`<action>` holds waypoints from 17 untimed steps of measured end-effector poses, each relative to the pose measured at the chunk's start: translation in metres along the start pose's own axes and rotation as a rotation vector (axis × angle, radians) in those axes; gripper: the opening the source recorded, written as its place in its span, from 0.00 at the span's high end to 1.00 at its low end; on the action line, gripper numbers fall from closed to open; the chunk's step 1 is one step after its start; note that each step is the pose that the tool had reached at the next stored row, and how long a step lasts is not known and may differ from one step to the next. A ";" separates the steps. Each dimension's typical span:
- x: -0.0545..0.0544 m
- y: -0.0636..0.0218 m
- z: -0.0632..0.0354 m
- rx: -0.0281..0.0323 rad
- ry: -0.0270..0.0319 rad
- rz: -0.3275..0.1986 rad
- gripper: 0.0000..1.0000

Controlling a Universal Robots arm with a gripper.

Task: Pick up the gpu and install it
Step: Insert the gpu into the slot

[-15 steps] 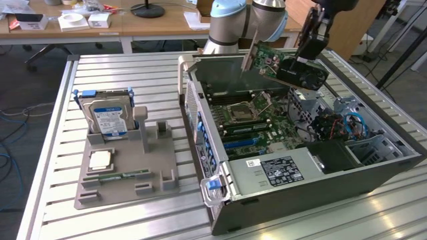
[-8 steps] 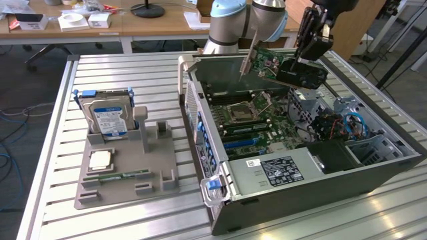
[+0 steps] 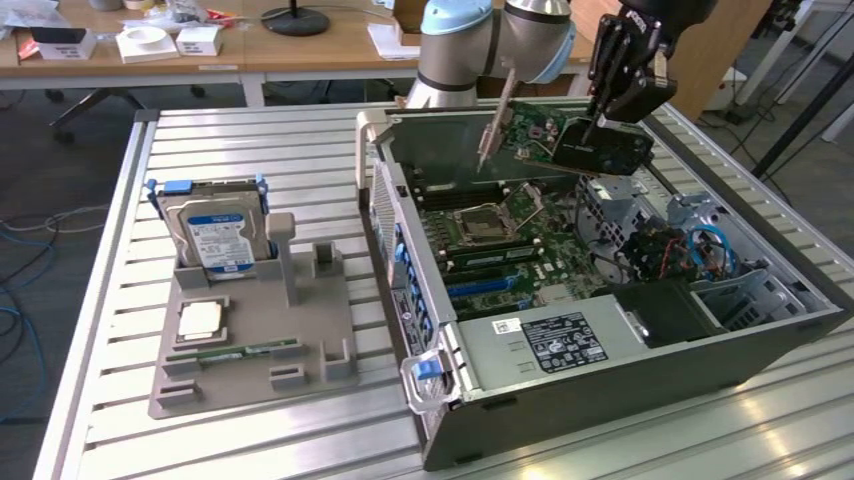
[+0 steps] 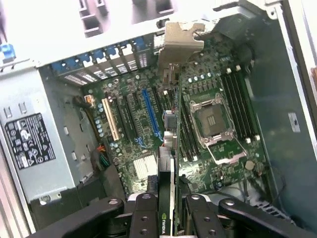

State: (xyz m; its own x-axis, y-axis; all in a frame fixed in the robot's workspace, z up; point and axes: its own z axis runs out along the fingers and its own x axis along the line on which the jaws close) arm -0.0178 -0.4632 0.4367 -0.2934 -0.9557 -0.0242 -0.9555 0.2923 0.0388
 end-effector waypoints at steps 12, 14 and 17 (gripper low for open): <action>0.000 -0.0001 0.0019 -0.0017 0.0071 -0.208 0.74; 0.000 -0.0001 0.0022 -0.0023 0.0083 -0.242 0.74; 0.000 -0.0001 0.0023 -0.0024 0.0085 -0.248 0.74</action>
State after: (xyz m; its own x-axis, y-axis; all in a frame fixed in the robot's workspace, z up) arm -0.0178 -0.4632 0.4344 -0.0497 -0.9985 -0.0249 -0.9982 0.0488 0.0352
